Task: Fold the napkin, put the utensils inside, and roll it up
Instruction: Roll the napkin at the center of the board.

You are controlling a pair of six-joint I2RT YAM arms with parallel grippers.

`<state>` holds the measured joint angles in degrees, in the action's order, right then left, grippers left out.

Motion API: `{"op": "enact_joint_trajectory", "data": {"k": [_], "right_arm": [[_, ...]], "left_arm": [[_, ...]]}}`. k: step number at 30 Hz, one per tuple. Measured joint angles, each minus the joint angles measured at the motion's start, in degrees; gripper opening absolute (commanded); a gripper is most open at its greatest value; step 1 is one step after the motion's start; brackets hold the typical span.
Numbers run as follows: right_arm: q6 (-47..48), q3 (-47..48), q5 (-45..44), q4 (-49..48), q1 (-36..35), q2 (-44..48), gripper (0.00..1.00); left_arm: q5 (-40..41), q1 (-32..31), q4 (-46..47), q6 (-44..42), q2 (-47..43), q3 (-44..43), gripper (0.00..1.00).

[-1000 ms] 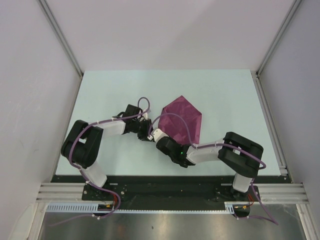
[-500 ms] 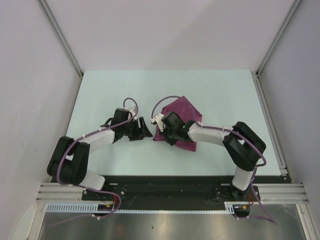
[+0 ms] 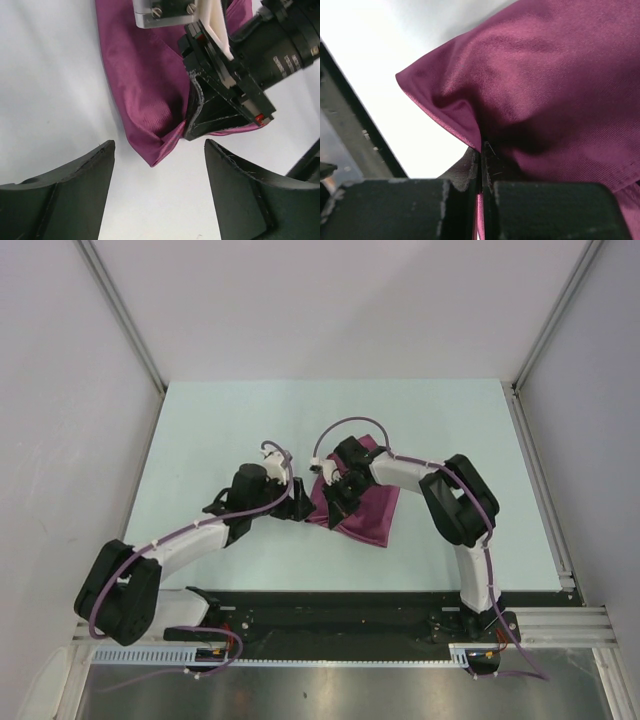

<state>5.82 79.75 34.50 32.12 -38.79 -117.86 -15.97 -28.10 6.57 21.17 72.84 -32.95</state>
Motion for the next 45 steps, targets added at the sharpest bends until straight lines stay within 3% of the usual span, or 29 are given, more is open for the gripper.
{"op": "enact_joint_trajectory", "data": {"k": [11, 19, 36, 45], "right_arm": [[-1.3, 4.4, 14.4, 3.9, 5.5, -7.3, 0.0], [-1.3, 7.2, 19.9, 6.9, 7.6, -11.3, 0.0], [-1.4, 10.1, 24.6, 10.4, 9.0, -15.1, 0.0], [-1.4, 10.6, 25.3, 11.1, 9.2, -15.8, 0.0]], "left_arm": [[3.2, -5.5, 4.9, -7.8, 3.7, 0.7, 0.8], [3.9, -6.4, 8.2, -9.7, 7.1, 1.6, 0.78], [3.3, -6.7, 15.3, -9.6, 13.4, 1.7, 0.59], [3.4, -6.7, 17.9, -9.0, 14.9, 2.1, 0.42]]}}
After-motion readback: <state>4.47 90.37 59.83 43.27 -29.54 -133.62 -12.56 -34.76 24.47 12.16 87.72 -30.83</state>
